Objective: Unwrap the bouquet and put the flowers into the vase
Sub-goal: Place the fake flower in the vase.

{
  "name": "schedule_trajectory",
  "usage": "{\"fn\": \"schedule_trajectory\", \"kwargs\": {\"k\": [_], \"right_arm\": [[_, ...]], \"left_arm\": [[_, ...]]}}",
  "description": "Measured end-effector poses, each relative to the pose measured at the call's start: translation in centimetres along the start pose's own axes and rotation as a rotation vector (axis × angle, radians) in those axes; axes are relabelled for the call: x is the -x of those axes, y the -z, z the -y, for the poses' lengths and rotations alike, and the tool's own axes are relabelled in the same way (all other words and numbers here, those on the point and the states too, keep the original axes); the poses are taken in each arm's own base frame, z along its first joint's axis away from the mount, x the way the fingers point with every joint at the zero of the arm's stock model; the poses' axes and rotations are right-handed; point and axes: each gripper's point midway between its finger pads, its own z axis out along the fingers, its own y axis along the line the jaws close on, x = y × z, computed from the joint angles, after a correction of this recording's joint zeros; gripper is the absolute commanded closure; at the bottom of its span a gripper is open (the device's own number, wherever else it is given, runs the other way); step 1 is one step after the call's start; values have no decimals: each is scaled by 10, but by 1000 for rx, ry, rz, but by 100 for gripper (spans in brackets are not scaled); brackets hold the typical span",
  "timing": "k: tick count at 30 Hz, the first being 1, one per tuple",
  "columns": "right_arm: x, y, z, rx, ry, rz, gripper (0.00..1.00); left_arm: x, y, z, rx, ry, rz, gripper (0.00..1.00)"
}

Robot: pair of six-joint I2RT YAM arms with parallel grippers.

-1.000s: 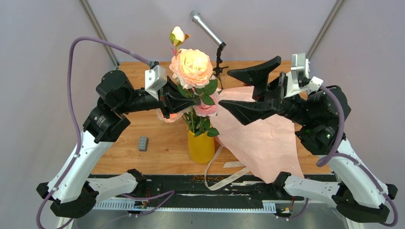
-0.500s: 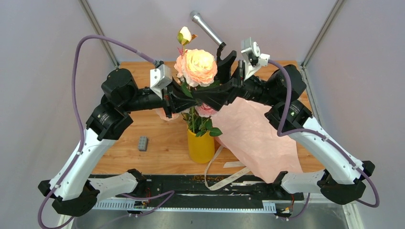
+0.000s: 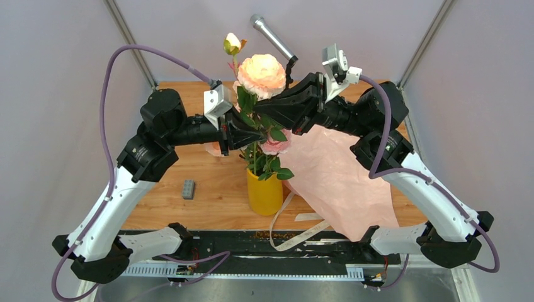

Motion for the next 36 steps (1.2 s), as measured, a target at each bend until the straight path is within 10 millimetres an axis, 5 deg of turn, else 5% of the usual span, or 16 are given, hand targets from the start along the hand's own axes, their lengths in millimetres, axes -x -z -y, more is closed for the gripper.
{"fn": "schedule_trajectory", "kwargs": {"k": [3,10,19,29,36], "right_arm": [[0,0,0,-1,5,0,100],[-5,1,2,-7,14,-12,100],[-21,14,4,-24,93,-78,100],[-21,31,-1,-39,157,-91,100],[-46,33,0,-16,130,-143,100]], "left_arm": [[0,0,0,0,0,-2,78],[0,2,1,1,-6,-12,33],[19,15,8,23,-59,-10,11],[55,46,10,148,-164,25,1],[77,64,-5,308,-187,72,0]]}}
